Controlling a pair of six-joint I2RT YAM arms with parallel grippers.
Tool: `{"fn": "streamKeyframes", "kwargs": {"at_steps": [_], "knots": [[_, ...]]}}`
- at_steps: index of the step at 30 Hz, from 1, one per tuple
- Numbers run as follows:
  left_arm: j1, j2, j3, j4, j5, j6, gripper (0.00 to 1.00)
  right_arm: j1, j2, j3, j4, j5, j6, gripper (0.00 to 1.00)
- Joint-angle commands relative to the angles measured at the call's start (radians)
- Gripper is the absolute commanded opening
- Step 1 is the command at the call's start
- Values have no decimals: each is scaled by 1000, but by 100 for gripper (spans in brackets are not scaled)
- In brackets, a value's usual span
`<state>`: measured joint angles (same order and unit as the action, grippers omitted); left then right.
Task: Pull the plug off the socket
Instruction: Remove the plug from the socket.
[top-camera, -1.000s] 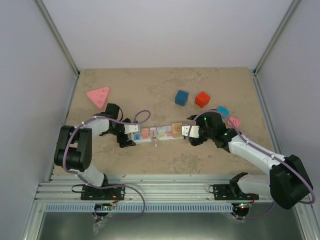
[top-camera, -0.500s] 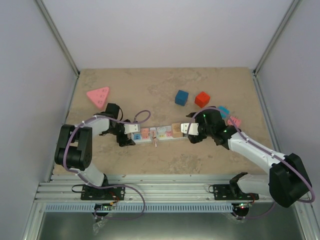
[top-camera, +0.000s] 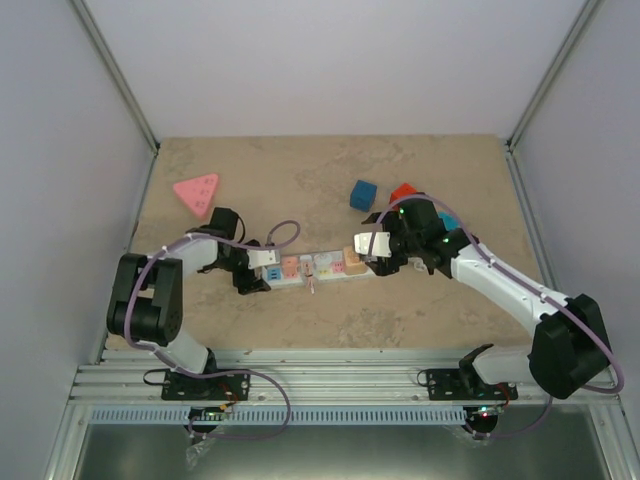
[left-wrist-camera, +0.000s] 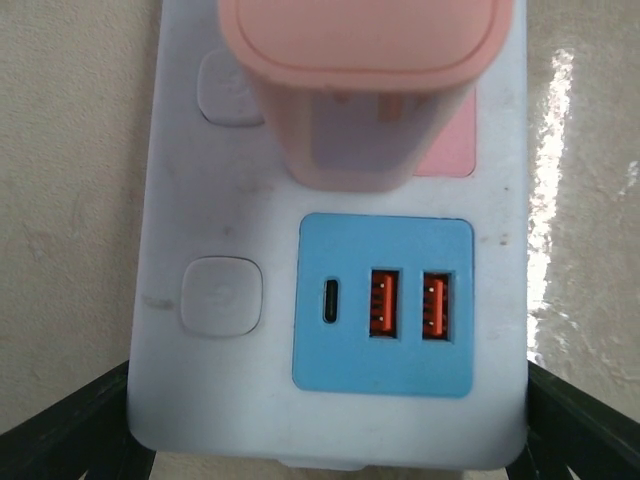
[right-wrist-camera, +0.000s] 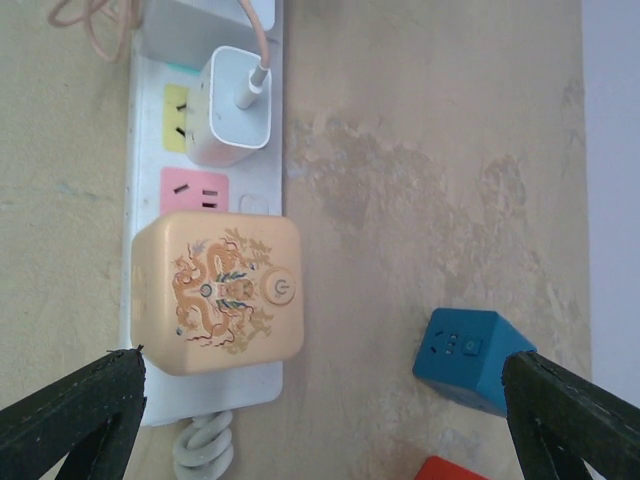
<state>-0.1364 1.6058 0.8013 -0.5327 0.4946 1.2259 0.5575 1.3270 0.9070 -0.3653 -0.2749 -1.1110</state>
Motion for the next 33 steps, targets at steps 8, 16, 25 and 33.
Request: {"fn": "streamKeyframes", "kwargs": {"at_steps": [8,16,25,33], "knots": [[4,-69,1,-2,12,-29,29,-2,32,25,-105,-89,-16,98],[-2,-12,26,-13,-27,-32,34,-1,90,46,-160,-106,-49,98],[-11,13,19,5,-78,-25,59,7,171,91,-152,-110,0,98],[-11,-16,-1,14,-44,19,87,7,153,72,-108,-93,15,98]]}}
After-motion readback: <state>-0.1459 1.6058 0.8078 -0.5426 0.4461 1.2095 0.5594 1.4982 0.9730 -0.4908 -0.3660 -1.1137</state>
